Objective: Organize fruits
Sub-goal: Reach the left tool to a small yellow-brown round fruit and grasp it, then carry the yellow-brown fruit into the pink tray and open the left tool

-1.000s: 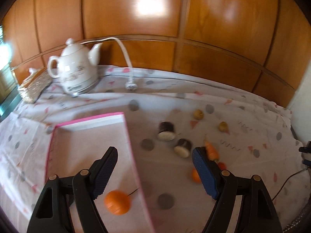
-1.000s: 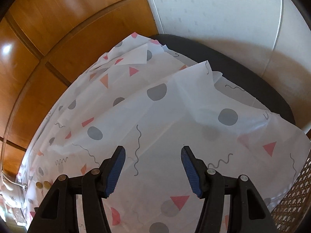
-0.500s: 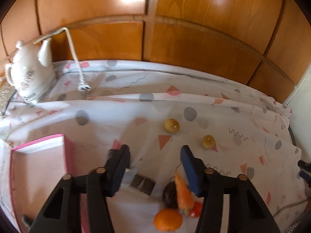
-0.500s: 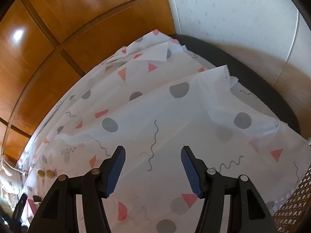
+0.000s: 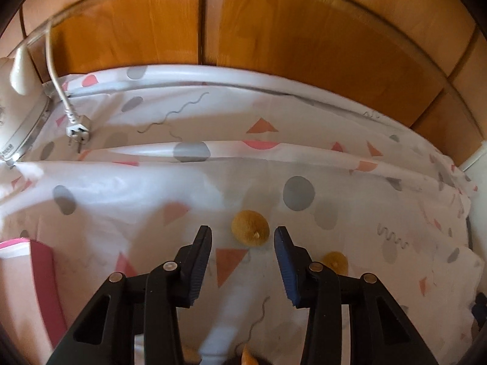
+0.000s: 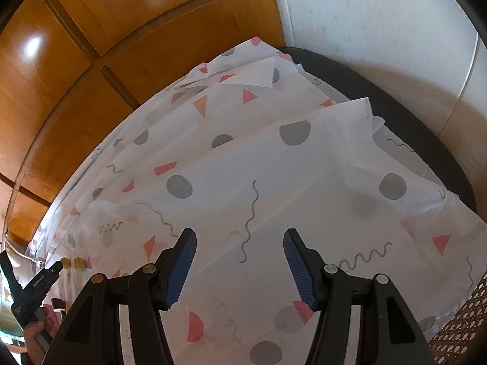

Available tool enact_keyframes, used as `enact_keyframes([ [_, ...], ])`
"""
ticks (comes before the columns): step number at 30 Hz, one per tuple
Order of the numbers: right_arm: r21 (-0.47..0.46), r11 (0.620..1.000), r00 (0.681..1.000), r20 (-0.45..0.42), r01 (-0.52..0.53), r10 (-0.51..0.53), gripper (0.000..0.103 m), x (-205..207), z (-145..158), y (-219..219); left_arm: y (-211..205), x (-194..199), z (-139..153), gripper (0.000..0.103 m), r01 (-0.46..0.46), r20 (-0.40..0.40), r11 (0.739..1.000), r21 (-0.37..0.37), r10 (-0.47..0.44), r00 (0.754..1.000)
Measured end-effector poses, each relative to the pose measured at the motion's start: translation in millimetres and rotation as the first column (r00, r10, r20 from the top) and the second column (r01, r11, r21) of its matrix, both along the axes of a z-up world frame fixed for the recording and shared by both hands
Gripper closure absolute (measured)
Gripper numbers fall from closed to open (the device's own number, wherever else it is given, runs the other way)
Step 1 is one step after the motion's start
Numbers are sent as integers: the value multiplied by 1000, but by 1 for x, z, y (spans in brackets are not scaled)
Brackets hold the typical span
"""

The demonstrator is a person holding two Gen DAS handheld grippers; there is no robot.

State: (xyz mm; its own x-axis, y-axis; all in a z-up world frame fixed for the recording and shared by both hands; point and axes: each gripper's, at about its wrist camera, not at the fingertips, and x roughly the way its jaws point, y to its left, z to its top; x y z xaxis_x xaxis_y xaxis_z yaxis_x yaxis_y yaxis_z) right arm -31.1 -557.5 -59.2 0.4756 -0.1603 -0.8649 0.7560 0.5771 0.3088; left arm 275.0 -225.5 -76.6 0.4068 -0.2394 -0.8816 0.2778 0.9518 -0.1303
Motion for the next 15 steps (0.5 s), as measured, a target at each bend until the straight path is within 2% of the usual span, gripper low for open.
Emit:
enact_keyframes([
  [2, 4, 1000, 1000, -2, 9, -9, 42, -1, -1, -2, -2, 5, -8, 75, -1, -27, 1000, -12, 1, 1000],
  [7, -6, 1000, 1000, -20, 9, -9, 43, 2, -3, -3, 2, -1, -2, 76, 4, -16, 998, -60, -5, 1000],
  [15, -7, 1000, 1000, -29, 4, -4, 42, 2, -4, -3, 39, -43, 44, 76, 16, 54, 990, -140, -9, 999],
])
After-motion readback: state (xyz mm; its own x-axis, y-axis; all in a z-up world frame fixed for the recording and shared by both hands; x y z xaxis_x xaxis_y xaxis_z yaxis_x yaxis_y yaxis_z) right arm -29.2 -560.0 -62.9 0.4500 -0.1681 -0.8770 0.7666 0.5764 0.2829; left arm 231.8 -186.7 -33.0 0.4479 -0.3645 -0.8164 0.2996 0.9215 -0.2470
